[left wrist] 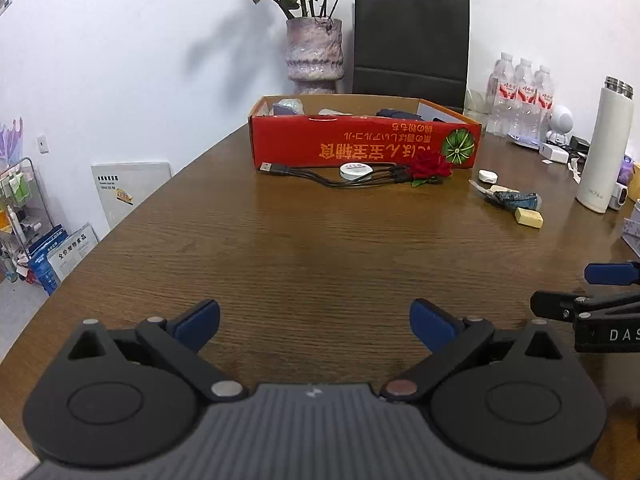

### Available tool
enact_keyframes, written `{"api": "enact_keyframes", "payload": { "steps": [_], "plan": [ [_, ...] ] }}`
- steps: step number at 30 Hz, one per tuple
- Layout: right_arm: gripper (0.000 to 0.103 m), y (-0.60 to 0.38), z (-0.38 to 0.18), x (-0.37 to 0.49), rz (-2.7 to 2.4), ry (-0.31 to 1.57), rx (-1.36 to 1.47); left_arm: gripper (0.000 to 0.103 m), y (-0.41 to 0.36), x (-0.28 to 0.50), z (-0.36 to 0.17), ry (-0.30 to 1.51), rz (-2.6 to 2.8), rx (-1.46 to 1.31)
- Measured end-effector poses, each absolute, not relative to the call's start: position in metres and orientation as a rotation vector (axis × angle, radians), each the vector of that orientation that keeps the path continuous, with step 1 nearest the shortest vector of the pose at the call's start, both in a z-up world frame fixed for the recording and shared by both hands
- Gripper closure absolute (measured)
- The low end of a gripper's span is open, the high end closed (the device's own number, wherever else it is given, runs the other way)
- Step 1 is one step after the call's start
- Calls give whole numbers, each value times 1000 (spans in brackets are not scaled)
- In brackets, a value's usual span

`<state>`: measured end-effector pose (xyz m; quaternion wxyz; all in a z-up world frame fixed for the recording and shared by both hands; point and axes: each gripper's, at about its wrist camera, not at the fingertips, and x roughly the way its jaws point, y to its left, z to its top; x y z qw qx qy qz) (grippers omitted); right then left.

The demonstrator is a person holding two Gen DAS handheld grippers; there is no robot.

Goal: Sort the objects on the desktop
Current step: 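Move both open tools back toward the loose items on the table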

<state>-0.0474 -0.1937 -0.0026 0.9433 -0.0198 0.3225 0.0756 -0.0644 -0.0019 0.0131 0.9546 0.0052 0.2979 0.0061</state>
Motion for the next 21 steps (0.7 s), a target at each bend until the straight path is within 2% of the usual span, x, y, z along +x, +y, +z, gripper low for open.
{"api": "enact_keyframes", "payload": {
  "steps": [12,15,16,18,20,21],
  "plan": [
    [20,-197,9,-21,166,607,-9,0,2,1,46,508,21,-11],
    [21,-198,16,-4,175,579,7,8,1,32,53,494,-18,-21],
    [24,-196,19,3,182,574,9,16,-1,45,54,497,-32,-19],
    [31,-192,23,22,201,569,5,24,-4,76,53,532,-86,-19],
    [36,-187,28,46,226,563,19,39,-7,107,49,582,-125,-12],
    [37,-184,29,56,237,557,24,40,-8,119,47,599,-136,-11]
  ]
}}
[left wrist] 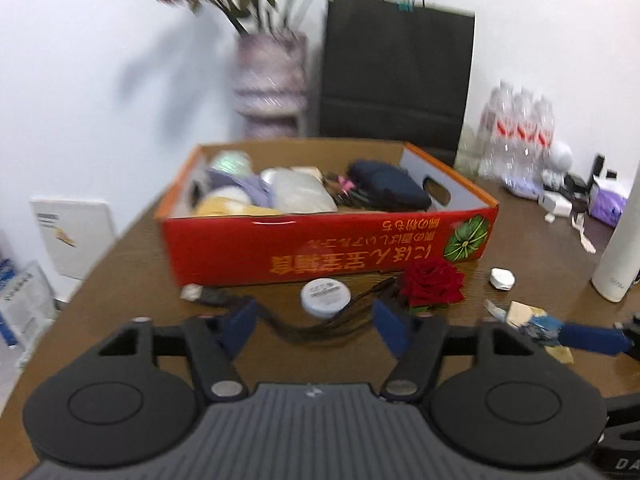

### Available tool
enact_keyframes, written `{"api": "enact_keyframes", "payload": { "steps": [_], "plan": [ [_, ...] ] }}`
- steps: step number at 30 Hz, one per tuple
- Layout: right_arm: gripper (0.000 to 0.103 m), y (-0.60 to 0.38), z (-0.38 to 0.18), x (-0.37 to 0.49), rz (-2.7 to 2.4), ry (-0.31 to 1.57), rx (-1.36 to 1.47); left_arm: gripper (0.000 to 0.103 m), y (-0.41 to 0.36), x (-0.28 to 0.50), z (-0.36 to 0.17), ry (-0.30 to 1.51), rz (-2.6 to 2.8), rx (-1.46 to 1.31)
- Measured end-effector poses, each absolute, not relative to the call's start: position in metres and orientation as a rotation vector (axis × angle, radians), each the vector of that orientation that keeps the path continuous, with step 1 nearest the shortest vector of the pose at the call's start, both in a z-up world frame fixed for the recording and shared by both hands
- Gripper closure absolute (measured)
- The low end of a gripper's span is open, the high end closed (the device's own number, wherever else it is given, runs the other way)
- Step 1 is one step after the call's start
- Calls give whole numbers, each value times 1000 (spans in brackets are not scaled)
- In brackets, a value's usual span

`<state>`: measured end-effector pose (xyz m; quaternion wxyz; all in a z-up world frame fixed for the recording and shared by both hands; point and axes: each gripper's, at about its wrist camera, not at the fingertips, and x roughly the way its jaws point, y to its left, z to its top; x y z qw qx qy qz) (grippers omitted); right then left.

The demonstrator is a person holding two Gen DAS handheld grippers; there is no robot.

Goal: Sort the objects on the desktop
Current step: 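Move both open tools back toward the loose items on the table, then grasp the white round puck with the left tool while the right tool grasps the red rose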

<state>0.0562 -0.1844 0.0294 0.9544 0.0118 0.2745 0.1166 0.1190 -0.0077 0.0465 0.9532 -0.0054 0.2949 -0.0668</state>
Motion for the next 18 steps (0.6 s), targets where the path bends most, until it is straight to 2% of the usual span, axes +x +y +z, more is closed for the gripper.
{"api": "enact_keyframes", "payload": {
  "steps": [7,16,17,18],
  "plan": [
    [44,-167,17,139,221,622,-14,41,-12,180,16,682,-164,-4],
    [56,-166,5,176,175,652,-5,43,-9,188,6,673,-197,-40],
    [57,-167,3,176,176,658,-1,43,-10,187,6,672,-208,-40],
    [65,-168,2,176,176,666,-3,43,-10,185,6,671,-228,-43]
  ]
}}
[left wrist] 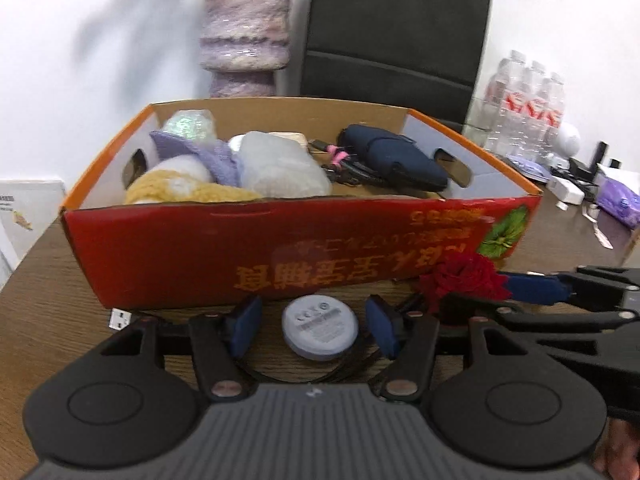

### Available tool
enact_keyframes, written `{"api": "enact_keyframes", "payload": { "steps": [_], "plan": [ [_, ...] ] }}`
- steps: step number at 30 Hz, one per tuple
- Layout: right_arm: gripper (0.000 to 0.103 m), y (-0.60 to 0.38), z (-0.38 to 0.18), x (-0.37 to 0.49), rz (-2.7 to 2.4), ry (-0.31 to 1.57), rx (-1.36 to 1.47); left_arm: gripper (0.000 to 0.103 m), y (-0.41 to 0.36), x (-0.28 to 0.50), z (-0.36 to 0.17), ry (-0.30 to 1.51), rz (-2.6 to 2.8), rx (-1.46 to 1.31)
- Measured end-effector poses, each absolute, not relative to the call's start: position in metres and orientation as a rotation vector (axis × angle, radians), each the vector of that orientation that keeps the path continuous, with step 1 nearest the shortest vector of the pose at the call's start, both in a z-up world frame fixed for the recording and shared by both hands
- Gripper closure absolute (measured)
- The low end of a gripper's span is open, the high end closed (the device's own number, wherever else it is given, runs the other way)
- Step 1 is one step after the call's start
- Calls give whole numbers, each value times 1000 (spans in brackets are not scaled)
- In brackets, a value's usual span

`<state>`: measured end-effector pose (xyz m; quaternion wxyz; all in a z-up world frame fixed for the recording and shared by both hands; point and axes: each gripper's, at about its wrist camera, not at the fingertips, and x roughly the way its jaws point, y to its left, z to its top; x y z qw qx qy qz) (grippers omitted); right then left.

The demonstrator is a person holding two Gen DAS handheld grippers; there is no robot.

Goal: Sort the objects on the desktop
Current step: 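Grasp the white round puck with the left tool while the right tool grasps the red rose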

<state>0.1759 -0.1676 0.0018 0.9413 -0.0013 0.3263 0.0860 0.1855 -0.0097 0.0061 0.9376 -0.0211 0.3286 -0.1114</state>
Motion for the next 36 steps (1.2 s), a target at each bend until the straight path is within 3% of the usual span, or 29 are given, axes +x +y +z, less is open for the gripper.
{"api": "enact_keyframes", "payload": {
  "steps": [4,9,10,11,24,36],
  "plan": [
    [67,-175,7,168,156,641,14,41,-10,181,8,664,-264,-68],
    [67,-187,20,156,151,580,63,47,-17,183,5,654,-232,-29],
    [68,-188,21,155,149,574,65,51,-17,182,5,652,-234,-32],
    [68,-189,22,154,149,569,64,63,-16,182,5,650,-232,-30],
    [68,-184,24,150,163,554,52,63,8,165,32,568,-206,-186],
    [69,-193,67,66,289,448,142,63,10,67,85,486,-186,-228]
  ]
}}
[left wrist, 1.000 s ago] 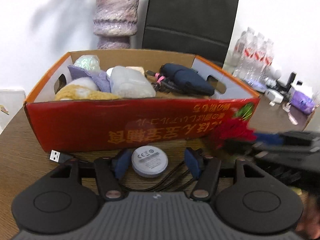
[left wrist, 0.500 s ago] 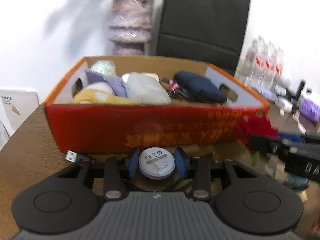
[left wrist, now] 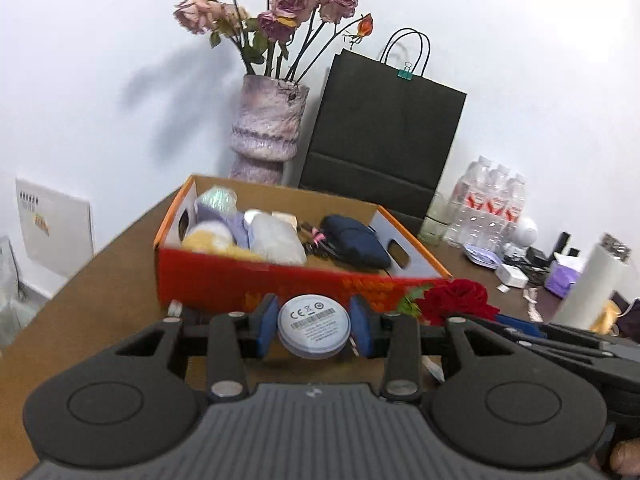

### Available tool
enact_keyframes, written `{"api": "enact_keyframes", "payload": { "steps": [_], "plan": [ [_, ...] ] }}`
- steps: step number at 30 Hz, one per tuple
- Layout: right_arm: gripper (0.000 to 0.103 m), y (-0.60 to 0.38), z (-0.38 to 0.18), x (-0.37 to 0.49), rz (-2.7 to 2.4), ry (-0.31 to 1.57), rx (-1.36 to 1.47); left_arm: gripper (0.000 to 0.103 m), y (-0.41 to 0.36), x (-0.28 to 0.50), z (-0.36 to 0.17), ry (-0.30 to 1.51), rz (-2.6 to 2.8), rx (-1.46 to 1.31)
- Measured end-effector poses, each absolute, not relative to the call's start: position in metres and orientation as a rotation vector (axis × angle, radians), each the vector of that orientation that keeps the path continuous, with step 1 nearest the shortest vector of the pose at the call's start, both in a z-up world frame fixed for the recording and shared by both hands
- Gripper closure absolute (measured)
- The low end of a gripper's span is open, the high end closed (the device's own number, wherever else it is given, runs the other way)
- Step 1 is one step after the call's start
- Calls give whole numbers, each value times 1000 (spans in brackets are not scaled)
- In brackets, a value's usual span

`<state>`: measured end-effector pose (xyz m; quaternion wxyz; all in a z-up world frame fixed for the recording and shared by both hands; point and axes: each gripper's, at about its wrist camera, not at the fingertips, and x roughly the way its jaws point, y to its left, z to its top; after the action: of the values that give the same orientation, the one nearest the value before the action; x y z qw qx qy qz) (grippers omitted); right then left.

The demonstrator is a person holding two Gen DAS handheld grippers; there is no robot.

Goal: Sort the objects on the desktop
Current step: 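Grasp the white round puck with the left tool while the right tool grasps the red rose, then carry the puck with the left tool while the right tool carries the rose into box, release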

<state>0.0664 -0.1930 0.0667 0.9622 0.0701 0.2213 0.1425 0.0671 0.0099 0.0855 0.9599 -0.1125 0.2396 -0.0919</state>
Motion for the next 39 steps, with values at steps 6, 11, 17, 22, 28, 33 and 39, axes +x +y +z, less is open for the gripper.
{"api": "enact_keyframes", "payload": {
  "steps": [6,11,17,22,28,33,39],
  "plan": [
    [69,-209,58,18,289,486,170,63,5,10,78,503,-190,-212],
    [69,-208,51,-12,280,522,149,63,-3,-19,71,552,-214,-204],
    [69,-203,65,-33,272,495,97,63,-6,-27,78,533,-233,-215],
    [69,-214,90,-3,189,460,97,63,-3,21,106,541,-312,-250],
    [69,-224,130,84,178,402,101,63,-19,137,141,555,-325,-230],
    [69,-233,132,191,194,475,123,63,-31,243,132,624,-275,-185],
    [69,-233,100,321,208,662,214,62,-42,328,82,702,-271,-94]
  ]
}}
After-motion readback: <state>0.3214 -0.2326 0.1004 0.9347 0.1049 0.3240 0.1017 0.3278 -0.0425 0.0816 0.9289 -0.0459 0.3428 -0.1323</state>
